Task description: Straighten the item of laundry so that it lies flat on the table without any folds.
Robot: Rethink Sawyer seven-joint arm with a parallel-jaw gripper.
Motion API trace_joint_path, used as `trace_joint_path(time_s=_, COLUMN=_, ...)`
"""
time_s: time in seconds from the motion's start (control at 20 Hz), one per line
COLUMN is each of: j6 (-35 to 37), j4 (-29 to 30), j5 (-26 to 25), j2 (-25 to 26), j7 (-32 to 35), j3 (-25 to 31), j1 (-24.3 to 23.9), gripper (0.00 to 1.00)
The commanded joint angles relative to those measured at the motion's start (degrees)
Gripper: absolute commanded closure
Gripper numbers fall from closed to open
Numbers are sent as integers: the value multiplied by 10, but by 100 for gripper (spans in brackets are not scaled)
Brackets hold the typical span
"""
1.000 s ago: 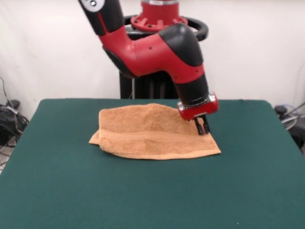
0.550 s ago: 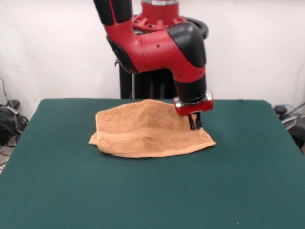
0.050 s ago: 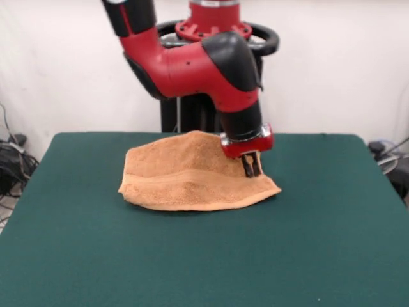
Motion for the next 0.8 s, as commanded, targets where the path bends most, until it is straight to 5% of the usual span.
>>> trace_joint_path(time_s=0.05, j6=-98, j4=-19, j5=-9, j2=65, j7=86, j3=124, j1=-86, gripper=100)
trace_joint_path(time_s=0.55, j6=-144, j4=-17, j5=-19, j2=135, j7=97, j3=195, j1=-140, gripper=100)
trace_joint_path(time_s=0.65, j6=-122, j4=-19, j5=-5, j2=117, j7=91, j3=172, j1=-122, gripper=100)
trace_joint_path(time_s=0.8, j6=45, j4=-49, j5=53, j2=6, j7=62, j3=-25, j1=34, gripper=100)
